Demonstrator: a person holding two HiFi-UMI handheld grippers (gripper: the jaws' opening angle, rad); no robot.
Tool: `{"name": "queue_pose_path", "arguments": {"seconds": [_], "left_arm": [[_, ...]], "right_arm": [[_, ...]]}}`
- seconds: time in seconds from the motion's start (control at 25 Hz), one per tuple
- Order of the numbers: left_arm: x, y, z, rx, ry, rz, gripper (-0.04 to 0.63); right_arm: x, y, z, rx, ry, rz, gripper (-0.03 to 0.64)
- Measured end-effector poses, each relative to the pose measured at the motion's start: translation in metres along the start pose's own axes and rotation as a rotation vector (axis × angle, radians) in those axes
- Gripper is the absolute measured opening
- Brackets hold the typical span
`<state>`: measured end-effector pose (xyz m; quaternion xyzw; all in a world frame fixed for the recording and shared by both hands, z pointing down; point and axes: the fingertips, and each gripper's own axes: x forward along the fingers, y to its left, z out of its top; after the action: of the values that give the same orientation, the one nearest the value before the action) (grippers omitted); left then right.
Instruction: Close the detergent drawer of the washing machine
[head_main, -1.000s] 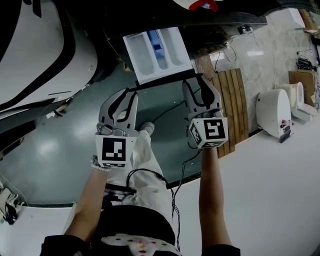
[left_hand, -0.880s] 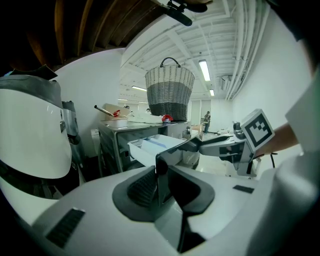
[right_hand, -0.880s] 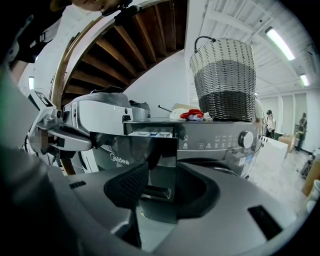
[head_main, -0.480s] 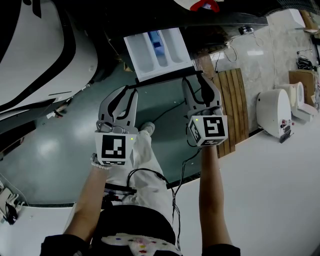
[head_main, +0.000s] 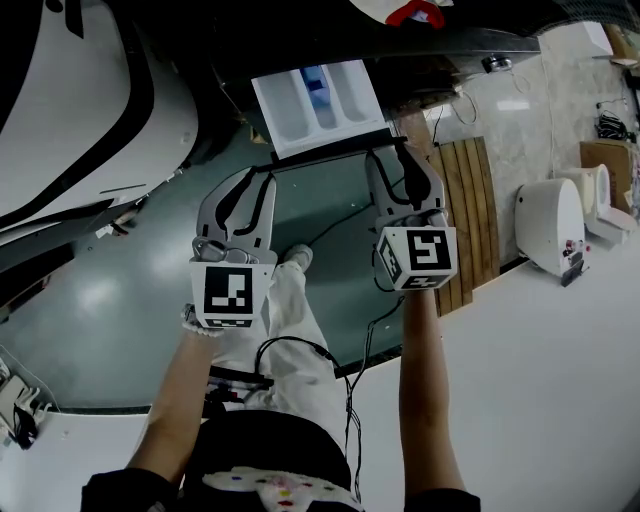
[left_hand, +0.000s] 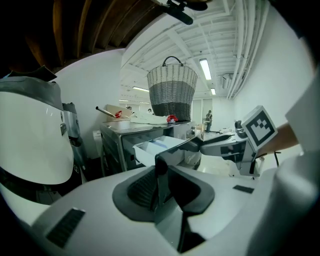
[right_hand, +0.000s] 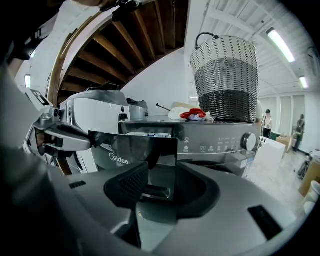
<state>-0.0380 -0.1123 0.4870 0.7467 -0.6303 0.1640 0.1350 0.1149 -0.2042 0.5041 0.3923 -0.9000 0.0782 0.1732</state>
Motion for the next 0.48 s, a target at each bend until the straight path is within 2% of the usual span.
{"name": "queue_pose_path", "arguments": {"seconds": [0.12,0.48], "left_arm": [[0.006,0.009,0.004,-0.022,-0.004,0.011,0.086],[0.021,0.026,0.012,0.023,-0.011,0.024,0.087]], "right_arm": [[0.009,0.0,0.005,0.014,-0.005,-0.011,0.176],[0.031,-0.003,0.013,0.017,0.0,-0.026,0.176]]}}
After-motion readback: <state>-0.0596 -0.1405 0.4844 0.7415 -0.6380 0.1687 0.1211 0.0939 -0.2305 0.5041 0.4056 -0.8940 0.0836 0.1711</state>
